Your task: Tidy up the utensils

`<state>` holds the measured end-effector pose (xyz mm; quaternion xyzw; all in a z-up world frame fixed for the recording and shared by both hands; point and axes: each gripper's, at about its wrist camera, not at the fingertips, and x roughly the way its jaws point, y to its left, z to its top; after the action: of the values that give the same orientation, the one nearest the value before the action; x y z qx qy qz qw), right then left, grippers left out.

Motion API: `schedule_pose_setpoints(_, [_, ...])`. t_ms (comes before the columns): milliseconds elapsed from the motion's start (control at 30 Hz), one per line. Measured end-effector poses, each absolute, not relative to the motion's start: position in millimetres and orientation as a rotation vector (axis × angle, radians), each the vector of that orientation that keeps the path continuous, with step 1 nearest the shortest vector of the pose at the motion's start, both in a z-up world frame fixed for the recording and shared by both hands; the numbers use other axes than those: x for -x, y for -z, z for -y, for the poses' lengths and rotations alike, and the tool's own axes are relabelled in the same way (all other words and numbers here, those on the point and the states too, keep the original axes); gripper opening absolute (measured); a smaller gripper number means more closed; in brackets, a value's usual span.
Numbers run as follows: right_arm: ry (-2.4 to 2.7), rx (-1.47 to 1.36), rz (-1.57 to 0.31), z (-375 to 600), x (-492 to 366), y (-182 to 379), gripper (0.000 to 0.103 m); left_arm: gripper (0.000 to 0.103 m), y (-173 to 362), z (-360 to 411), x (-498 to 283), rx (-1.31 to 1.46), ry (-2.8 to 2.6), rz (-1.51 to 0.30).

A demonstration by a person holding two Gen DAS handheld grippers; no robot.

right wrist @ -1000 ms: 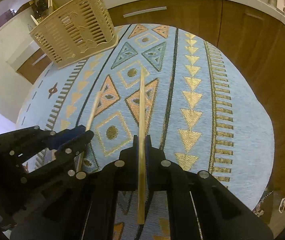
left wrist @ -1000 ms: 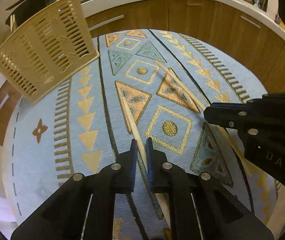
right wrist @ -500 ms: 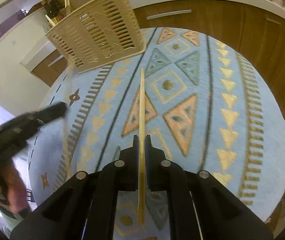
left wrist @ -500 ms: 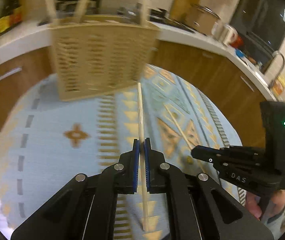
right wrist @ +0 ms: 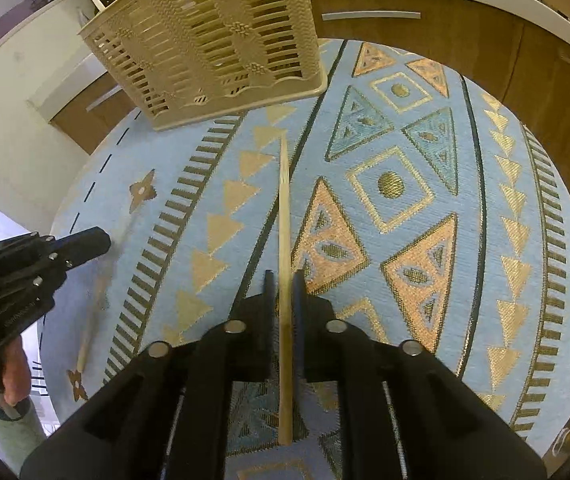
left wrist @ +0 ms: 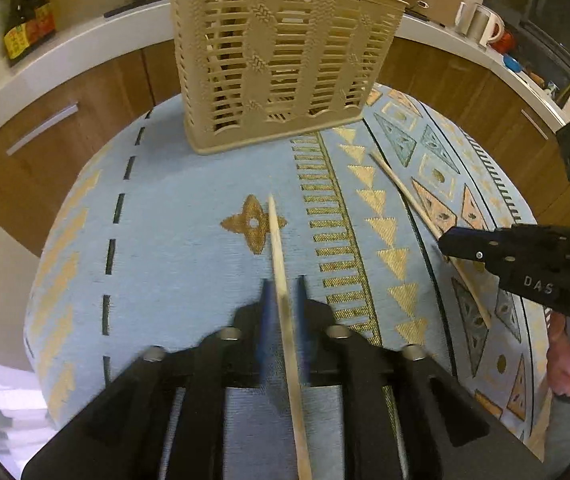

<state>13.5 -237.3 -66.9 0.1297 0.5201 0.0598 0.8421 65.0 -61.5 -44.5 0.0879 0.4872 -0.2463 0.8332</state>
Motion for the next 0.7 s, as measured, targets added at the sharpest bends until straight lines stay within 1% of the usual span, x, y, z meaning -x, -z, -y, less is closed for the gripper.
schedule_pose_setpoints(33, [-0.121, -0.269, -1.096, 238, -12, 65, 0.035, 0.031, 45, 59, -63, -0.183, 0.522, -1.031])
schedule_pose_setpoints(67, [-0.113, -0.255, -1.089, 238, -11, 63, 0.055, 0.032, 46, 57, -62, -0.182, 0.523, -1.032])
schedule_pose_setpoints(100, [-0.114, -0.237, -1.078, 237, -9, 61, 0.056, 0.032, 47, 58, -61, -0.183, 0.527, -1.038])
schedule_pose_setpoints(133, [-0.12, -0.228, -1.084, 235, -10, 60, 0.054, 0.032, 49, 58, -61, -0.189, 0.531, -1.046])
schedule_pose_setpoints(167, [-0.13, -0.224, -1.097, 234, -12, 62, 0.048, 0.032, 51, 60, -62, -0.205, 0.525, -1.056])
schedule_pose_setpoints(200, [-0.129, -0.218, -1.113, 232, -15, 63, 0.036, 0.032, 53, 61, -61, -0.215, 0.518, -1.062])
schedule_pose_setpoints(333, [-0.102, -0.174, -1.149, 221, -29, 66, 0.027, 0.029, 59, 69, -64, -0.281, 0.48, -1.085])
schedule_pose_setpoints(400, [-0.085, -0.133, -1.157, 217, -35, 67, 0.019, 0.027, 59, 73, -63, -0.313, 0.467, -1.083])
schedule_pose_setpoints(433, [-0.067, -0.097, -1.16, 212, -37, 68, 0.017, 0.02, 60, 75, -62, -0.335, 0.458, -1.078])
schedule_pose_setpoints(467, [-0.056, -0.075, -1.162, 212, -37, 67, 0.013, 0.013, 60, 78, -61, -0.354, 0.452, -1.072])
schedule_pose_setpoints(500, [-0.053, -0.064, -1.165, 210, -39, 67, 0.008, 0.01, 60, 80, -61, -0.37, 0.446, -1.066])
schedule_pose_setpoints(567, [-0.054, -0.048, -1.167, 207, -39, 66, 0.005, 0.006, 60, 83, -59, -0.395, 0.437, -1.054])
schedule_pose_setpoints(700, [-0.063, -0.025, -1.158, 200, -34, 66, 0.004, 0.004, 60, 84, -55, -0.391, 0.422, -1.029])
